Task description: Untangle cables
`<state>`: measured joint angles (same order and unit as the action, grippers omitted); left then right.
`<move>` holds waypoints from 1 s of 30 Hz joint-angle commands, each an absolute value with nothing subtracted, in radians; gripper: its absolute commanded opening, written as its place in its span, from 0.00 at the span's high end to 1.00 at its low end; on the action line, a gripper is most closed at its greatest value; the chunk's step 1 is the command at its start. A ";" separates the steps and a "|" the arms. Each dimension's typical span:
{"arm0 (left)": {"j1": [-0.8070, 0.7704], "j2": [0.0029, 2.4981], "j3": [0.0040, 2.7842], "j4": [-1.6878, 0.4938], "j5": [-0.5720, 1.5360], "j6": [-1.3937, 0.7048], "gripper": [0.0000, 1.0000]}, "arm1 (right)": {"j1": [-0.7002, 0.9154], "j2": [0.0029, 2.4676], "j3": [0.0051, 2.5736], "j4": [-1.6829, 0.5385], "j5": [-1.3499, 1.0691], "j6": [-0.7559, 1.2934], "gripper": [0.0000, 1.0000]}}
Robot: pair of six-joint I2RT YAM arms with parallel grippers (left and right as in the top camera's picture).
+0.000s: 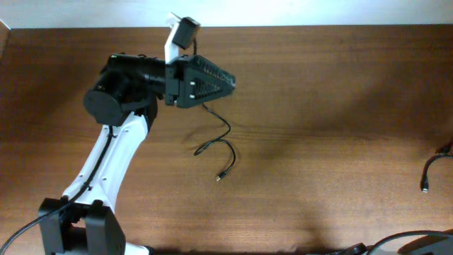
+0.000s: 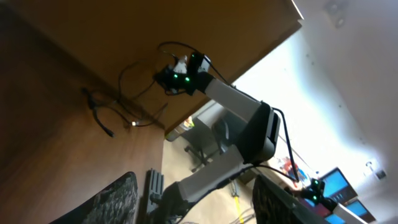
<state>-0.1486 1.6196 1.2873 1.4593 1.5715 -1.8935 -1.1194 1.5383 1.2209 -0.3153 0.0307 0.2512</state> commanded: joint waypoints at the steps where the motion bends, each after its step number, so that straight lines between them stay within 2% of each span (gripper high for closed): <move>1: -0.177 1.604 1.290 1.465 1.573 -1.845 0.37 | -1.106 1.549 1.225 -0.315 -0.010 0.243 0.01; 2: -0.175 1.604 1.290 1.465 1.573 -1.819 0.38 | -1.092 1.547 1.225 -0.318 -0.149 0.243 0.01; 5: -0.174 1.604 1.290 1.465 1.573 -1.784 0.49 | -1.012 1.536 1.225 -0.364 -0.323 0.242 0.01; 10: -0.165 1.604 1.190 1.464 1.573 -1.649 0.49 | -0.797 1.538 1.225 -0.416 -0.533 0.240 0.01; 14: -0.007 1.604 1.023 1.465 1.573 -1.632 0.52 | -0.575 1.538 1.225 -0.518 -0.708 0.239 0.01; 16: 0.066 1.604 0.969 1.465 1.573 -1.694 0.51 | -0.440 1.538 1.225 -0.609 -0.704 0.239 0.01; 18: 0.073 1.604 0.947 1.465 1.573 -1.697 0.53 | -0.283 1.538 1.225 -0.675 -0.704 0.239 0.01; 22: 0.116 1.604 0.947 1.466 1.573 -1.696 0.53 | -0.020 1.538 1.225 -0.711 -0.701 0.241 0.01; 24: 0.191 1.604 0.947 1.480 1.573 -1.695 0.64 | 0.128 1.538 1.225 -0.726 -0.598 0.282 0.01; 27: 0.285 1.604 0.947 1.510 1.573 -1.697 0.73 | 0.292 1.538 1.225 -0.727 -0.414 0.405 0.01; 30: 0.387 1.604 0.947 1.501 1.533 -1.695 0.75 | 0.434 1.538 1.225 -0.618 -0.406 0.478 0.01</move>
